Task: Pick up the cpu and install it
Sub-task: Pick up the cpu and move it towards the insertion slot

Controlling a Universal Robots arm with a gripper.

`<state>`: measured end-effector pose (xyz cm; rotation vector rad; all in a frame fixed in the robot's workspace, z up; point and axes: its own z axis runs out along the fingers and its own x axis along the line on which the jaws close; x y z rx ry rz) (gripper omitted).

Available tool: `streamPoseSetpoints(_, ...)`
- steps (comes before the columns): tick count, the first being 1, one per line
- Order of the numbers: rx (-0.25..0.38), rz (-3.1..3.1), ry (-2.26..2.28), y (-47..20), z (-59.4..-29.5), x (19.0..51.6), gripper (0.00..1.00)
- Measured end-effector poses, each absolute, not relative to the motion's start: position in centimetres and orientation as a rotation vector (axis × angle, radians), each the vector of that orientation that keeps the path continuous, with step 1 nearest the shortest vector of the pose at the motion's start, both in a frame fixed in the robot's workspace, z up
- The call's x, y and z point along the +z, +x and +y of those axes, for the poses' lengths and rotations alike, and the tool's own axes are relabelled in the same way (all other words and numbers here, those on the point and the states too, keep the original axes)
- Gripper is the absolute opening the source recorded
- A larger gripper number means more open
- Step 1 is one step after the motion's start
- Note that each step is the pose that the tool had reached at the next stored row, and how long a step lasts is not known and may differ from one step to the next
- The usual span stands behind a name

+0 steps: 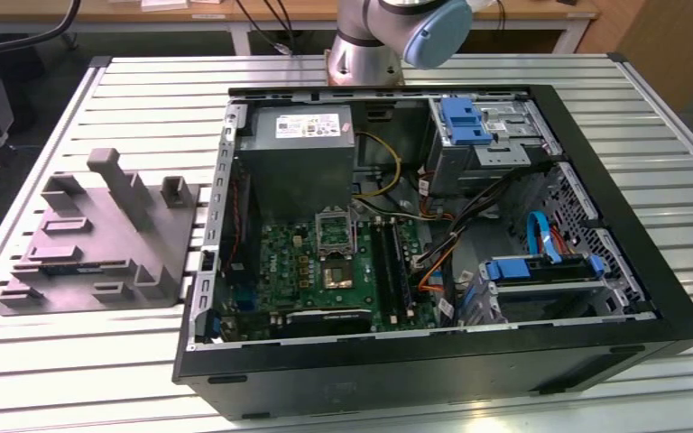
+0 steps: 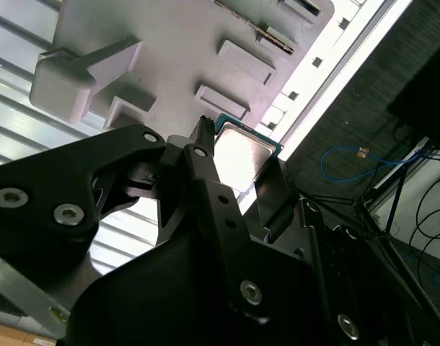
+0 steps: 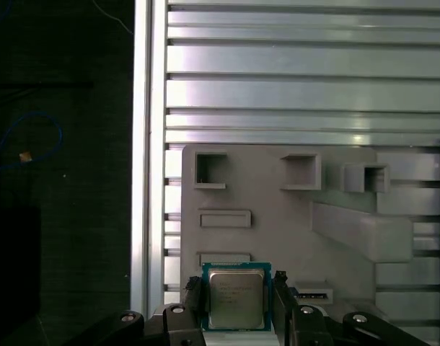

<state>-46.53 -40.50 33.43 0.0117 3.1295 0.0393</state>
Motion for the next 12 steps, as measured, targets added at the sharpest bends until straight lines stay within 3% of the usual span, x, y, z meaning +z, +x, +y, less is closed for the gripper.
streamPoseSetpoints(12,0.039,3.13,0.012,-46.53,-40.5,33.78,0.47)
